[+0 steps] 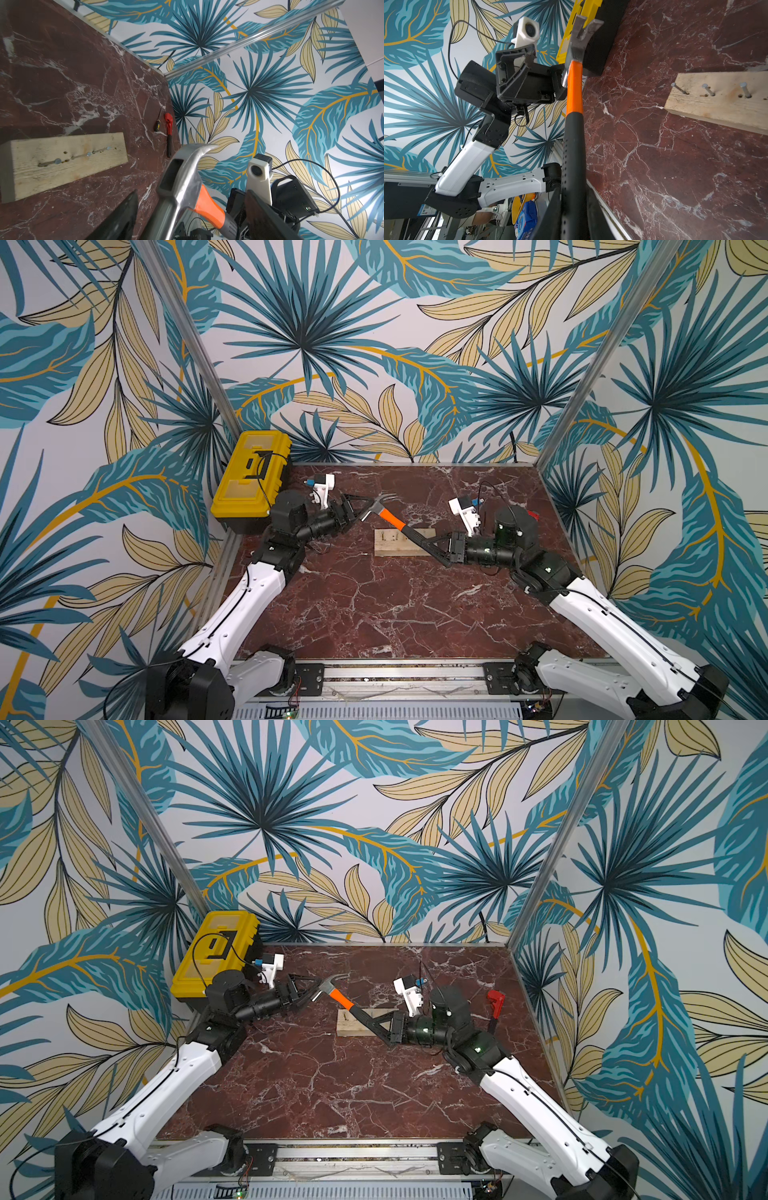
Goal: Use a claw hammer to pull out a nail
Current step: Pick up the hammer at the center of the board.
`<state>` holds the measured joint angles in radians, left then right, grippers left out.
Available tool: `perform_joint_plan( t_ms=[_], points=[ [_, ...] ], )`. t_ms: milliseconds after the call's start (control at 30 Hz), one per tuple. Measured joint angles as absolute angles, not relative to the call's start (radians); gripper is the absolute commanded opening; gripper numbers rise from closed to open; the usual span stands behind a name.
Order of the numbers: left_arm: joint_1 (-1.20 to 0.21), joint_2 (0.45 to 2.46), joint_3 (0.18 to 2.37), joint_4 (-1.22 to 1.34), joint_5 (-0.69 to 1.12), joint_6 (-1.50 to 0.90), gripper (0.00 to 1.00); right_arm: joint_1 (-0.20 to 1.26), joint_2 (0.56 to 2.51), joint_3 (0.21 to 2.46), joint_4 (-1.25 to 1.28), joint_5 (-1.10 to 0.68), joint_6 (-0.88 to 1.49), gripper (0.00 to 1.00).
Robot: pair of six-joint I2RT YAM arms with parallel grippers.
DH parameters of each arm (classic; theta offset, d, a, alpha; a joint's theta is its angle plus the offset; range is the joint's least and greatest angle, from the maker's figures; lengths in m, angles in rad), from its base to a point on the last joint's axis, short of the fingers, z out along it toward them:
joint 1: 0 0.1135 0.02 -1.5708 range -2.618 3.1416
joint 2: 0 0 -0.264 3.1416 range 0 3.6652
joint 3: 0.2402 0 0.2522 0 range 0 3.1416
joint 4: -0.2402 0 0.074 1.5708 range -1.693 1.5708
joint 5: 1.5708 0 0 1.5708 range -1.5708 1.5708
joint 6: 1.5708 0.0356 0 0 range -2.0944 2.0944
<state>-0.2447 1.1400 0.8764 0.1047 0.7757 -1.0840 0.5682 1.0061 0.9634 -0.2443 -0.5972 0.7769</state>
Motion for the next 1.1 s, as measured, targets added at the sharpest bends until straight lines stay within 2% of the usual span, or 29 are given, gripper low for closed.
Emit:
perform_joint_plan(
  t_ms=[167,300,533,700,767,833,867,1000,1100],
  points=[
    [-0.244,1.16,0.878,0.099,0.853,-1.077,0.79,0.568,1.006,0.963,-0.243,-0.641,0.777,0.0],
    [-0.244,1.173,0.885,0.092,0.903,-1.07,0.72,0.568,1.006,0.964,-0.241,-0.675,0.777,0.0],
    [-0.241,1.205,0.923,0.089,1.011,-1.065,0.46,0.568,1.007,0.974,-0.234,-0.714,0.777,0.0],
    [-0.239,1.203,0.923,0.09,1.046,-1.064,0.31,0.557,1.007,0.977,-0.228,-0.735,0.784,0.0],
    [-0.234,1.2,0.923,0.097,1.055,-1.079,0.2,0.55,1.007,0.977,-0.225,-0.752,0.786,0.0],
    [-0.229,1.197,0.925,0.105,1.066,-1.099,0.03,0.545,1.008,0.977,-0.216,-0.765,0.785,0.0],
    [-0.229,1.196,0.926,0.107,1.067,-1.102,0.0,0.544,1.008,0.977,-0.214,-0.769,0.785,0.0],
    [-0.228,1.196,0.926,0.108,1.067,-1.113,0.0,0.539,1.011,0.977,-0.212,-0.778,0.785,0.0],
    [-0.228,1.195,0.926,0.108,1.059,-1.118,0.0,0.532,1.013,0.977,-0.211,-0.785,0.785,0.26]
  ],
)
